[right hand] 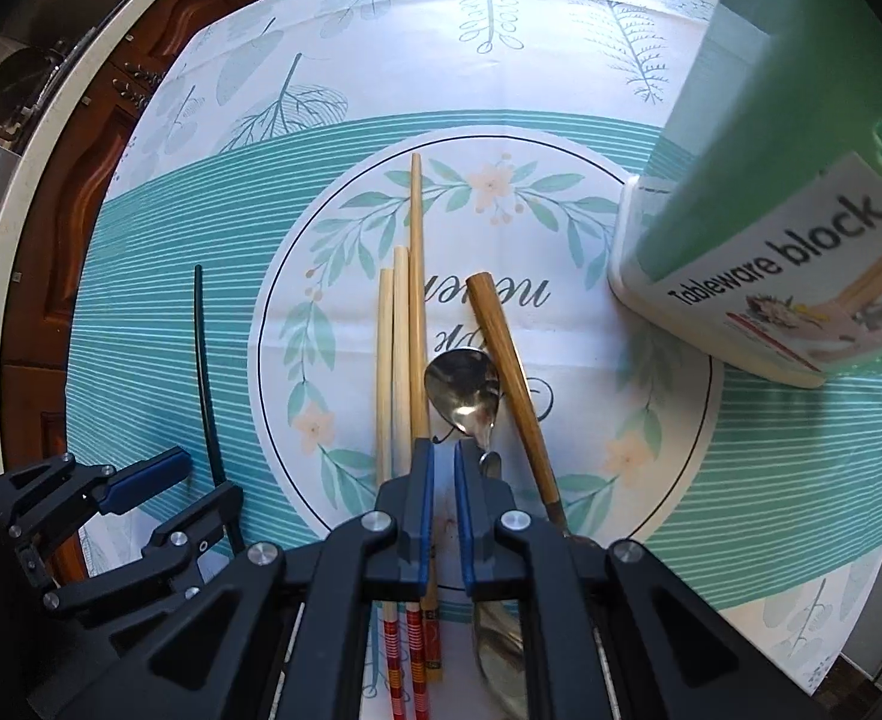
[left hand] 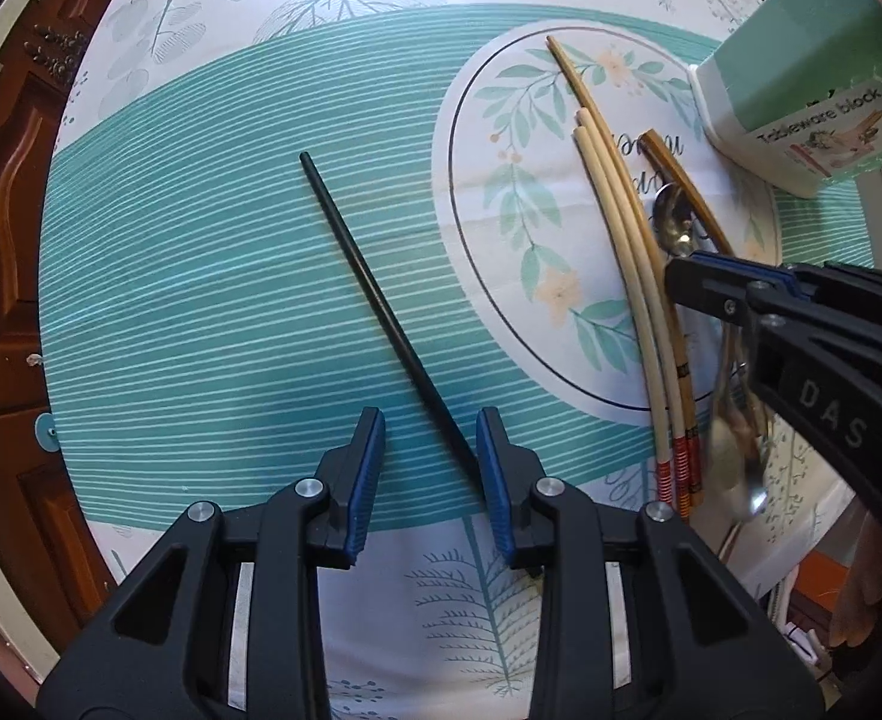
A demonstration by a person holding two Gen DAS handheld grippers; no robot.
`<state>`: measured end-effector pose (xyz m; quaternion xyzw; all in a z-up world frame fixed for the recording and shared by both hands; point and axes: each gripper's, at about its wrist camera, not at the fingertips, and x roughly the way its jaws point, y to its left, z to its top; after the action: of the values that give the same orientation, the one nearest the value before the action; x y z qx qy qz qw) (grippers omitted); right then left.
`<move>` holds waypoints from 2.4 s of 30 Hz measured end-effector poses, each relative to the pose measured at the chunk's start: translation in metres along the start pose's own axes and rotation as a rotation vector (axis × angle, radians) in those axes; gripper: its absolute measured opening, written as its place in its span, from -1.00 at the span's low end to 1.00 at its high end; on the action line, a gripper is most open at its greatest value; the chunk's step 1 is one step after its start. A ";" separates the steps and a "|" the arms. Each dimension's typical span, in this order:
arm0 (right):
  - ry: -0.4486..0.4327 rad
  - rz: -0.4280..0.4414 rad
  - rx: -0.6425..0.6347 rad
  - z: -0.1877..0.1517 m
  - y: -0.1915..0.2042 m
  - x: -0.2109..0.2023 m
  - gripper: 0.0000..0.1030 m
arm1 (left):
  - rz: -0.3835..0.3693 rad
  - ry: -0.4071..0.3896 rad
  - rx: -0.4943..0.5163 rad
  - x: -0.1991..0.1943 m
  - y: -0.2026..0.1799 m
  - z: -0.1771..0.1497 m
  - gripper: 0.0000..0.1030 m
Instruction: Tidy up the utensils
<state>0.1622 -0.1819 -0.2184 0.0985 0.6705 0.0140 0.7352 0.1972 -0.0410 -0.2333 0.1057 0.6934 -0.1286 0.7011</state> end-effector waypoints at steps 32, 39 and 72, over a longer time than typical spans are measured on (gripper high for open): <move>0.013 -0.112 -0.112 0.005 0.038 0.005 -0.83 | -0.014 0.031 -0.136 -0.025 0.015 -0.003 -0.28; 0.013 -0.082 -0.110 0.004 0.036 0.003 -0.83 | -0.032 0.059 -0.201 -0.010 0.017 0.002 -0.22; -0.227 0.360 -0.089 -0.059 -0.014 -0.047 -0.89 | -0.022 -0.398 -0.041 -0.088 -0.040 -0.087 -0.93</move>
<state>0.0975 -0.1957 -0.1789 0.1852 0.5539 0.1633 0.7951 0.1014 -0.0477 -0.1455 0.0564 0.5448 -0.1405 0.8248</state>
